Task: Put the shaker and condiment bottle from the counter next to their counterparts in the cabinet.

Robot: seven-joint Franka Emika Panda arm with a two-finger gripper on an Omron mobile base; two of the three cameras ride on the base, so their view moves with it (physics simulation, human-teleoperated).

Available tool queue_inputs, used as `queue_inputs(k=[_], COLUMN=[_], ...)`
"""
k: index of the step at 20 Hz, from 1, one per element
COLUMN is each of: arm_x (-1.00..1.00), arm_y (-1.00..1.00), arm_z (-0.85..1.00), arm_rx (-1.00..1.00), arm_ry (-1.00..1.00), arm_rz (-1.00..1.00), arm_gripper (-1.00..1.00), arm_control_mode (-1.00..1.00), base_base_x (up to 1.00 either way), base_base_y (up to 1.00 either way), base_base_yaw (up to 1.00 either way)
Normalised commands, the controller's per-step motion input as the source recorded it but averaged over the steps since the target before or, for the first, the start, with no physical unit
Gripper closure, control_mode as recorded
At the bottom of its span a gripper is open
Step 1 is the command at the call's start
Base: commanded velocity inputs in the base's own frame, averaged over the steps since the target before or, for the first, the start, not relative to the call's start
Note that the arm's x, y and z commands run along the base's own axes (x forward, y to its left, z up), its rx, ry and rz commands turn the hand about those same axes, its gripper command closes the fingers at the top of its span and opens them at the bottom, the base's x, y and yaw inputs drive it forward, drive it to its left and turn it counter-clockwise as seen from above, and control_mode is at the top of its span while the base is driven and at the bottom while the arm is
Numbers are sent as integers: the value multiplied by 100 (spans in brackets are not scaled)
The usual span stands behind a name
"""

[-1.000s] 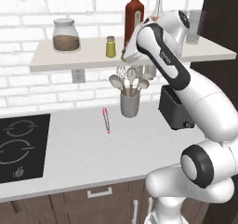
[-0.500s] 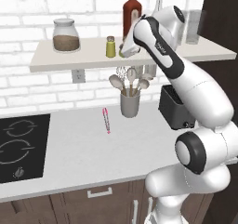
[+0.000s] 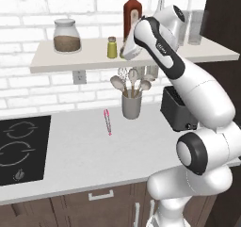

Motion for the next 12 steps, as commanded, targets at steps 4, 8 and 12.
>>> queue_inputs(k=[4, 8, 12], arm_x=[1, 0, 1], arm_y=[0, 0, 0], arm_z=[-28, -26, -18], arm_rx=[0, 0, 0], arm_ry=[0, 0, 0], arm_rz=[1, 1, 2], arm_gripper=[-100, -100, -100], arm_control_mode=[-100, -100, -100], base_base_x=[0, 0, 0], base_base_y=[0, 0, 0], base_base_yaw=[0, 0, 0])
